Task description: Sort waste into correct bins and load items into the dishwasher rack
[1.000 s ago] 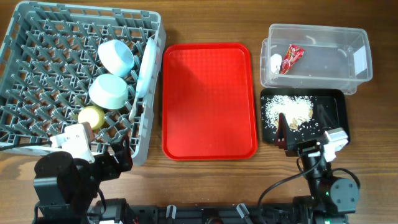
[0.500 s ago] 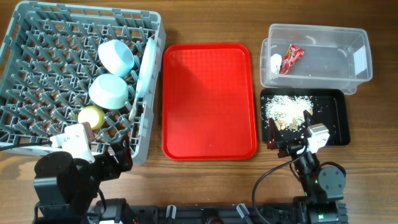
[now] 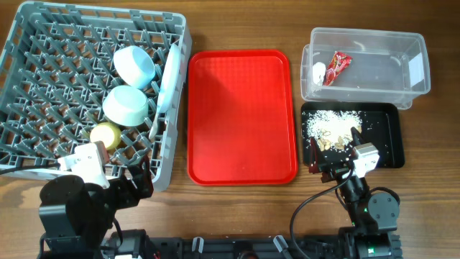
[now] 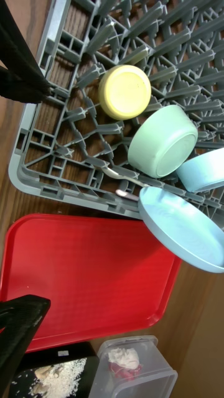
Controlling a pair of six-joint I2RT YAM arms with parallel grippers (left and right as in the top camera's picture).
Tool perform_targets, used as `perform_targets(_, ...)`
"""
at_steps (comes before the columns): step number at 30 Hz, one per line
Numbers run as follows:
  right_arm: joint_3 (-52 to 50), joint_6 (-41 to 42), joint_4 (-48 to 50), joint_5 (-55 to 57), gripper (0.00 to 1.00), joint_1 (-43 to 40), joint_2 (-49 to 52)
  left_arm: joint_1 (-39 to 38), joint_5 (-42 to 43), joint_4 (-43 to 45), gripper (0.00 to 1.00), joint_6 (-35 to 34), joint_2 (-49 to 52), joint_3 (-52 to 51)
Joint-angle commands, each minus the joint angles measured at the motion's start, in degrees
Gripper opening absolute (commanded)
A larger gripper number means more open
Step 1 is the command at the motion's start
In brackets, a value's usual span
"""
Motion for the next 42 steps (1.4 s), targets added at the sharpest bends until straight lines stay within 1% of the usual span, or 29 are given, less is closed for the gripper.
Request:
perform_targets(1,-0.1,-0.9,0.3,-0.9,1.00,0.4,-0.7,-0.4,-0.3,0.1,1.00,0.3,-0.4,-0.3)
perform_targets(36,-0.1,-0.8,0.3,-0.9,1.00,0.4,-0.7,-0.4,-0.3,0.1,1.00,0.3,-0.4,-0.3)
perform_targets(40,-0.1,-0.8,0.3,-0.9,1.00,0.4,-0.7,-0.4,-0.3,0.1,1.00,0.3,-1.9,-0.3)
perform_targets(42,-0.1,-0.8,0.3,-0.9,1.00,0.4,-0.7,-0.4,-2.2,0.2,1.00,0.7,-3.1,-0.4)
